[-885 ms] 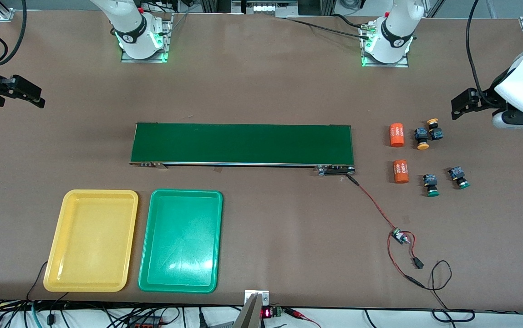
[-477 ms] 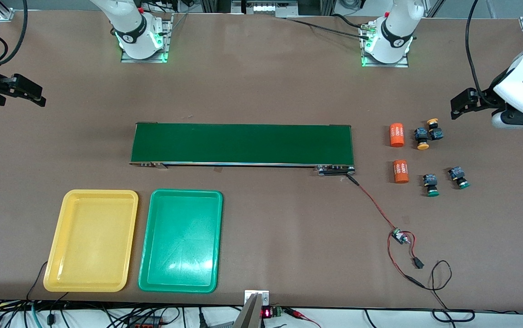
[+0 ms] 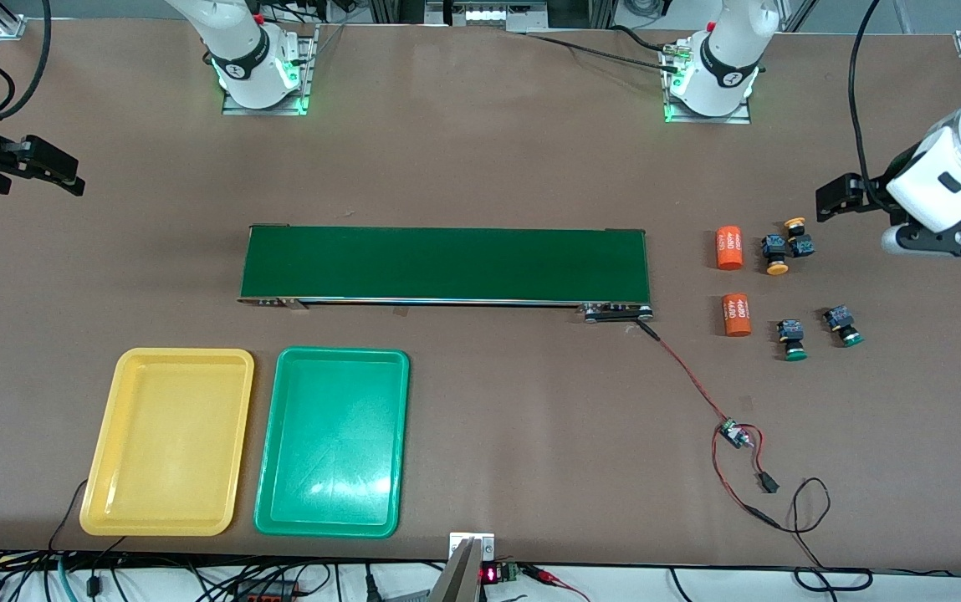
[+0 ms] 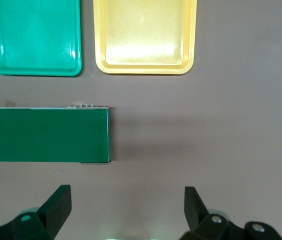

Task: Sort buttons by color to trays
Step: 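Reach the left gripper toward the orange cylinder beside the conveyor, then lower the left gripper and grasp the orange cylinder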

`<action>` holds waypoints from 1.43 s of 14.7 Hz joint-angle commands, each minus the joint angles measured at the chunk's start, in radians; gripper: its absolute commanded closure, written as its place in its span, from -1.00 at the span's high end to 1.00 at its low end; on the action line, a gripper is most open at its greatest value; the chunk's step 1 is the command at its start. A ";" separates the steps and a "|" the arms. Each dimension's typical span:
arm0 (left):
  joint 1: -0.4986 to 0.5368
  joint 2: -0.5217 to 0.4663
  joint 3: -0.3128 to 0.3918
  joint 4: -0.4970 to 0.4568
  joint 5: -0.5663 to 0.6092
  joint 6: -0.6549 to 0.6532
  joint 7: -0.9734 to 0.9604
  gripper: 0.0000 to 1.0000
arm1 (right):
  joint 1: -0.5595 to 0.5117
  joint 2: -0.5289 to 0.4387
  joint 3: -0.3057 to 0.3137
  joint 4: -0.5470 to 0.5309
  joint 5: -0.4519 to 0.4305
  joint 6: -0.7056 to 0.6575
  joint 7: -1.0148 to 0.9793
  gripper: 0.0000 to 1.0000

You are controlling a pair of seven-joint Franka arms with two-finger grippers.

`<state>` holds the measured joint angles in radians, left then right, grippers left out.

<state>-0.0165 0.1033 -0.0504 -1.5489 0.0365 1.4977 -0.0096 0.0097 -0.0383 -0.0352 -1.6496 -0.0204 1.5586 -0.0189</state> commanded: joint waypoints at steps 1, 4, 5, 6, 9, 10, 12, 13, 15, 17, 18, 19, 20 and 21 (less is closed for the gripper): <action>0.001 0.087 0.004 0.093 0.003 -0.037 0.039 1.00 | 0.001 -0.021 0.006 -0.006 -0.010 -0.012 -0.012 1.00; 0.012 0.171 0.006 0.047 0.006 0.085 0.042 1.00 | 0.001 -0.021 0.004 -0.006 -0.009 -0.012 -0.012 1.00; 0.013 0.206 0.006 0.044 0.020 0.142 0.043 1.00 | -0.001 -0.021 0.004 -0.006 -0.010 -0.012 -0.012 1.00; 0.012 0.243 0.007 0.030 0.046 0.195 0.042 1.00 | -0.001 -0.021 0.004 -0.006 -0.010 -0.012 -0.012 1.00; 0.015 0.260 0.009 -0.142 0.080 0.460 0.025 1.00 | -0.001 -0.021 0.004 -0.006 -0.009 -0.009 -0.012 1.00; 0.016 0.260 0.011 -0.214 0.080 0.534 0.007 1.00 | -0.001 -0.021 0.004 -0.006 -0.009 -0.009 -0.012 1.00; 0.021 0.256 0.009 -0.337 0.080 0.680 -0.021 1.00 | -0.001 -0.021 0.004 -0.006 -0.009 -0.009 -0.012 1.00; 0.021 0.254 0.009 -0.390 0.080 0.738 -0.050 1.00 | -0.001 -0.020 0.004 -0.006 -0.009 -0.003 -0.012 1.00; 0.024 0.257 0.009 -0.476 0.080 0.834 -0.073 1.00 | -0.001 -0.018 0.004 -0.006 -0.010 0.001 -0.012 1.00; 0.027 0.257 0.009 -0.545 0.080 0.898 -0.075 0.99 | -0.001 -0.020 0.004 -0.006 -0.010 -0.002 -0.012 1.00; 0.027 0.260 0.009 -0.572 0.080 0.933 -0.076 0.98 | -0.001 -0.020 0.004 -0.006 -0.010 0.000 -0.012 1.00; 0.030 0.271 0.009 -0.605 0.080 0.982 -0.076 0.96 | -0.001 -0.018 0.004 -0.006 -0.010 0.000 -0.012 1.00; 0.038 0.289 0.009 -0.632 0.080 1.036 -0.076 0.96 | -0.001 -0.020 0.004 -0.006 -0.010 -0.002 -0.012 1.00; 0.043 0.302 0.009 -0.643 0.080 1.059 -0.076 0.89 | -0.001 -0.020 0.004 -0.006 -0.010 -0.002 -0.012 1.00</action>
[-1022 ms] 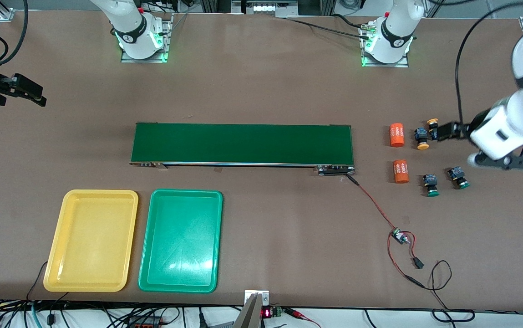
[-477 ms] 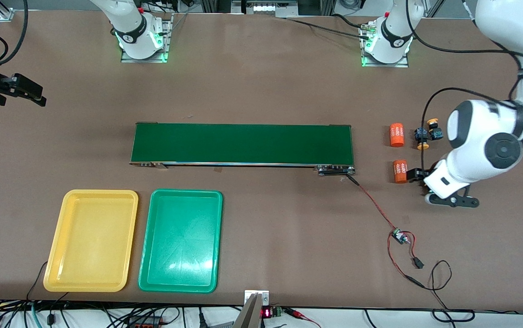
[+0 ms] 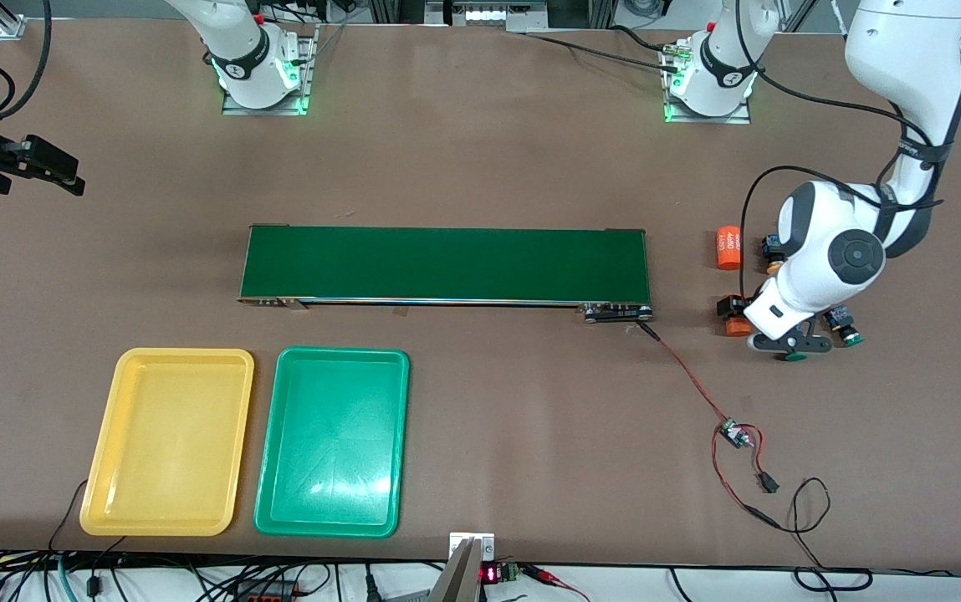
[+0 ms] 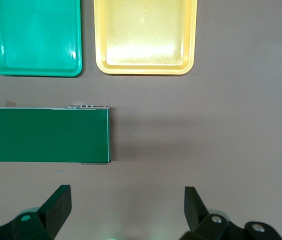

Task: Sort buttons by color to trays
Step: 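Lower the left gripper and grasp the orange cylinder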

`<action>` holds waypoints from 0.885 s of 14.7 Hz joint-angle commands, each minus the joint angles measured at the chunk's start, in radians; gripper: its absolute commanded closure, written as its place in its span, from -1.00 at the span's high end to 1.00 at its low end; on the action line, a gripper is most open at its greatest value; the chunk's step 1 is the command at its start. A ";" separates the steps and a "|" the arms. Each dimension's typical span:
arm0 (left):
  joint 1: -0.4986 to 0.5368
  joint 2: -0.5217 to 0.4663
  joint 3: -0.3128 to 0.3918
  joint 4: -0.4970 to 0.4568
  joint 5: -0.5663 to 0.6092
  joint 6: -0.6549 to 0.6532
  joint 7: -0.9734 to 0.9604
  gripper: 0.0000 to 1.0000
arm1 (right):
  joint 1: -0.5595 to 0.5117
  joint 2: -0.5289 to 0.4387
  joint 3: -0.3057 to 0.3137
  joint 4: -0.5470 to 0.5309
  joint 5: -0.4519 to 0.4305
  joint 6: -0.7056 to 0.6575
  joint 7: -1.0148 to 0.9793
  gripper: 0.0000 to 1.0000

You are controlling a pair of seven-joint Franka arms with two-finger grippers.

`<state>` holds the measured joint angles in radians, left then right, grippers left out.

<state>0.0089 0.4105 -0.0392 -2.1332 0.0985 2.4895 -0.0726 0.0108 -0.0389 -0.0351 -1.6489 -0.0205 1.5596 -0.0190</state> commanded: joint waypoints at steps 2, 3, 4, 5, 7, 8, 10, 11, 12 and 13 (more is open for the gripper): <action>0.017 0.008 -0.004 -0.057 0.018 0.068 -0.016 0.24 | -0.002 -0.019 0.004 -0.006 -0.010 -0.001 -0.012 1.00; 0.017 0.008 -0.004 -0.053 0.018 0.060 -0.013 -0.06 | -0.002 -0.018 0.004 -0.006 -0.009 -0.001 -0.012 1.00; 0.017 0.008 -0.004 -0.048 0.018 0.055 -0.012 -0.26 | -0.002 -0.019 0.004 -0.006 -0.010 -0.003 -0.012 1.00; 0.017 0.008 -0.004 -0.044 0.018 0.055 -0.010 -0.45 | -0.002 -0.019 0.004 -0.006 -0.010 -0.001 -0.012 1.00; 0.014 0.004 -0.005 -0.019 0.018 0.048 -0.010 -0.53 | -0.003 -0.018 0.004 -0.006 -0.010 -0.001 -0.012 1.00; 0.007 -0.002 -0.007 -0.001 0.018 0.008 -0.010 -0.63 | -0.003 -0.018 0.003 -0.006 -0.012 -0.001 -0.012 1.00; 0.005 -0.013 -0.008 0.070 0.021 -0.110 0.010 -0.65 | -0.003 -0.018 0.003 -0.006 -0.010 0.000 -0.012 1.00; 0.003 -0.021 -0.008 0.120 0.021 -0.180 0.060 -0.65 | -0.003 -0.018 0.004 -0.006 -0.012 0.002 -0.012 1.00; 0.003 -0.021 -0.008 0.165 0.021 -0.225 0.129 -0.65 | -0.002 -0.018 0.004 -0.006 -0.012 0.001 -0.012 1.00; 0.002 -0.019 -0.008 0.211 0.021 -0.254 0.257 -0.64 | -0.002 -0.018 0.004 -0.006 -0.012 -0.001 -0.012 1.00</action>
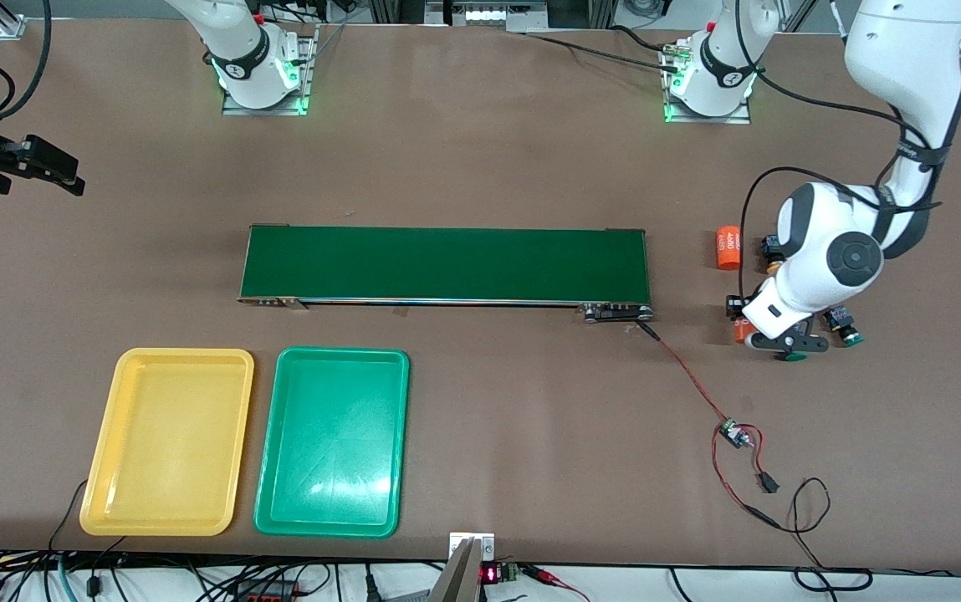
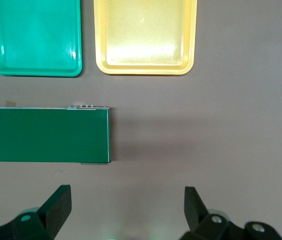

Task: Sort buttons by color to trays
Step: 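Lower the left gripper and grasp the orange cylinder, then carry the orange cylinder onto the conveyor belt and release it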

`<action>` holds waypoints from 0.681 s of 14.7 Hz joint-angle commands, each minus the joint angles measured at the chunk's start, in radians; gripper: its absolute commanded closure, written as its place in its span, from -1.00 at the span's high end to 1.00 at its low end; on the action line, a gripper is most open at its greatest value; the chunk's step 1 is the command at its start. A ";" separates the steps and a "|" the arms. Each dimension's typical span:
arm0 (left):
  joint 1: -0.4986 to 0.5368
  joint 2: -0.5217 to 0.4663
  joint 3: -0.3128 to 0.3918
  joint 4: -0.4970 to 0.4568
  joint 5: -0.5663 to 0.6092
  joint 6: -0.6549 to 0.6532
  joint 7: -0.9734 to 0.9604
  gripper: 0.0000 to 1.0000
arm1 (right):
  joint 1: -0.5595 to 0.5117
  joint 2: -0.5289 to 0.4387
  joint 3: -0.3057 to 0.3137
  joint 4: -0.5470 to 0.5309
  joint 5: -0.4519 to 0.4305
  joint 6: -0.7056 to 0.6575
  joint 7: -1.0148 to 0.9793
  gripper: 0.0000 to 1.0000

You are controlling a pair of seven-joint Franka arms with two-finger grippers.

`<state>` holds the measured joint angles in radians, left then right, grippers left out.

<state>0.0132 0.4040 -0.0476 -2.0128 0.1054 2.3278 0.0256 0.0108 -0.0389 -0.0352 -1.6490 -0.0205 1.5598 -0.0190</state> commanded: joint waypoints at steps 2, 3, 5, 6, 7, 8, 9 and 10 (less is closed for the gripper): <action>-0.004 -0.039 -0.043 0.106 0.008 -0.158 0.354 -0.64 | -0.003 -0.018 0.005 -0.006 -0.012 0.002 -0.012 1.00; -0.001 -0.057 -0.081 0.106 0.008 -0.204 0.388 -0.65 | -0.002 -0.018 0.005 -0.006 -0.010 0.002 -0.012 1.00; -0.002 -0.079 -0.188 0.112 0.011 -0.321 0.494 -0.77 | -0.002 -0.018 0.003 -0.006 -0.010 0.002 -0.012 1.00; -0.002 -0.082 -0.240 0.126 0.011 -0.341 0.538 -0.80 | -0.003 -0.018 0.004 -0.006 -0.010 0.003 -0.012 1.00; -0.002 -0.082 -0.274 0.128 0.010 -0.352 0.572 -0.81 | -0.003 -0.016 0.005 -0.005 -0.010 0.003 -0.012 1.00; 0.005 -0.082 -0.326 0.124 0.001 -0.355 0.641 -0.83 | -0.003 -0.016 0.005 -0.006 -0.010 0.005 -0.012 1.00; 0.007 -0.082 -0.387 0.120 0.000 -0.355 0.708 -0.83 | -0.003 -0.016 0.005 -0.006 -0.010 0.003 -0.012 1.00; 0.007 -0.077 -0.418 0.120 0.003 -0.355 0.774 -0.83 | -0.003 -0.016 0.003 -0.006 -0.010 0.005 -0.012 1.00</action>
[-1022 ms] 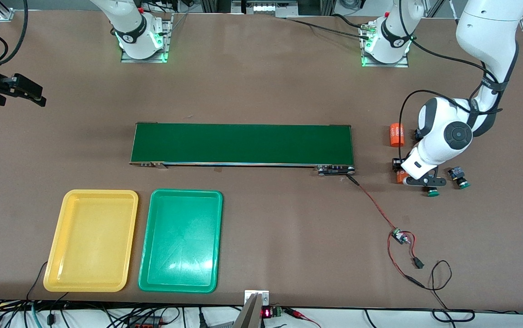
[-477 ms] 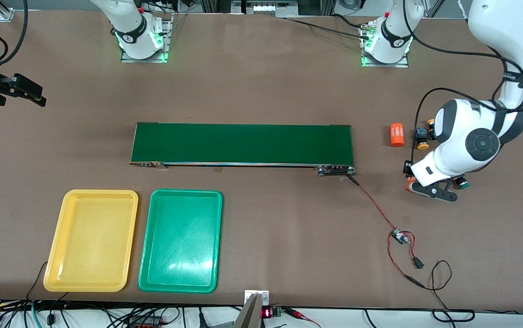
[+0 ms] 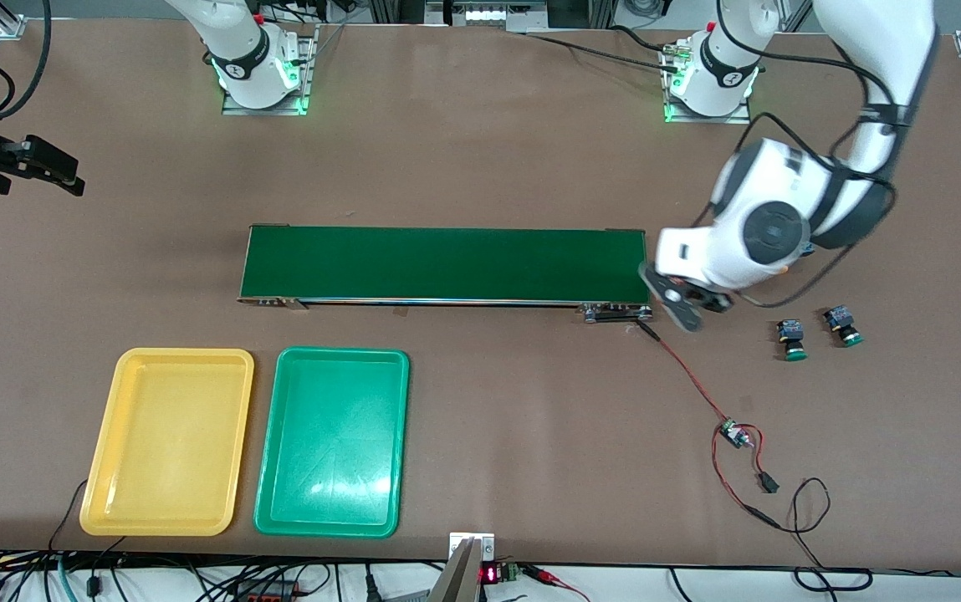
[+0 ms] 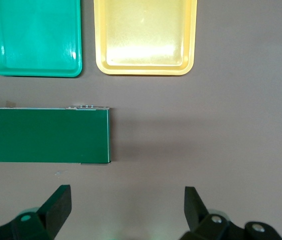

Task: Sort buttons by color to trays
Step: 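Carry the orange cylinder onto the conveyor belt and release it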

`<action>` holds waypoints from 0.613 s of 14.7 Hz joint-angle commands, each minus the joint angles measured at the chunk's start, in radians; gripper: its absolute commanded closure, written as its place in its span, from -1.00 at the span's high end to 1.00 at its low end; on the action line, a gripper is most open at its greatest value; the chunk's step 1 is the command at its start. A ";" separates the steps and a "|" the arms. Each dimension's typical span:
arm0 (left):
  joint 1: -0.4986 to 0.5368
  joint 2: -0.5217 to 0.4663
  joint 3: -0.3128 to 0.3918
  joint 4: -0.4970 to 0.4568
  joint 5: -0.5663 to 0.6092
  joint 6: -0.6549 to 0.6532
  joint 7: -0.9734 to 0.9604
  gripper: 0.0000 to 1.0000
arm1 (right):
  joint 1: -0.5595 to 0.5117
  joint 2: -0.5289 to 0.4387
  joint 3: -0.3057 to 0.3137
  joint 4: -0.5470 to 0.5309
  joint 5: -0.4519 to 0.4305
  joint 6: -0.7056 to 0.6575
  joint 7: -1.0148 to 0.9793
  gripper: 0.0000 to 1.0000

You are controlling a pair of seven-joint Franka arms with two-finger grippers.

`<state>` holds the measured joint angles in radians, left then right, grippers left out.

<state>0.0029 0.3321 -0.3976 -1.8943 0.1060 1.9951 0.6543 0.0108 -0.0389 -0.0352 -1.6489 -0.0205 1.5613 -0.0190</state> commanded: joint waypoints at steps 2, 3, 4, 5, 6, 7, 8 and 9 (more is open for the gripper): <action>0.011 0.011 -0.072 -0.002 0.003 -0.012 0.296 -0.83 | -0.003 -0.016 0.003 -0.006 -0.010 0.003 -0.010 1.00; 0.003 0.024 -0.073 -0.002 0.004 -0.004 0.341 -0.83 | -0.003 -0.016 0.003 -0.006 -0.010 0.003 -0.010 1.00; -0.001 0.040 -0.079 -0.005 0.011 0.016 0.364 -0.84 | -0.003 -0.016 0.003 -0.006 -0.010 0.003 -0.010 1.00; -0.012 0.048 -0.092 -0.015 0.015 0.033 0.399 -0.85 | -0.003 -0.016 0.003 -0.006 -0.010 0.005 -0.010 1.00; -0.021 0.048 -0.092 -0.044 0.017 0.056 0.412 -0.85 | -0.003 -0.016 0.005 -0.006 -0.009 0.006 -0.010 1.00; -0.021 0.048 -0.092 -0.074 0.017 0.101 0.412 -0.85 | -0.003 -0.016 0.003 -0.006 -0.009 0.006 -0.010 1.00; -0.024 0.051 -0.092 -0.089 0.017 0.141 0.412 -0.85 | -0.003 -0.016 0.005 -0.006 -0.009 0.005 -0.010 1.00; -0.024 0.053 -0.092 -0.103 0.017 0.169 0.413 -0.85 | -0.003 -0.016 0.003 -0.006 -0.010 0.006 -0.012 1.00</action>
<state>-0.0215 0.3928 -0.4845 -1.9592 0.1067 2.1063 1.0399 0.0107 -0.0389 -0.0354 -1.6489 -0.0205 1.5636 -0.0190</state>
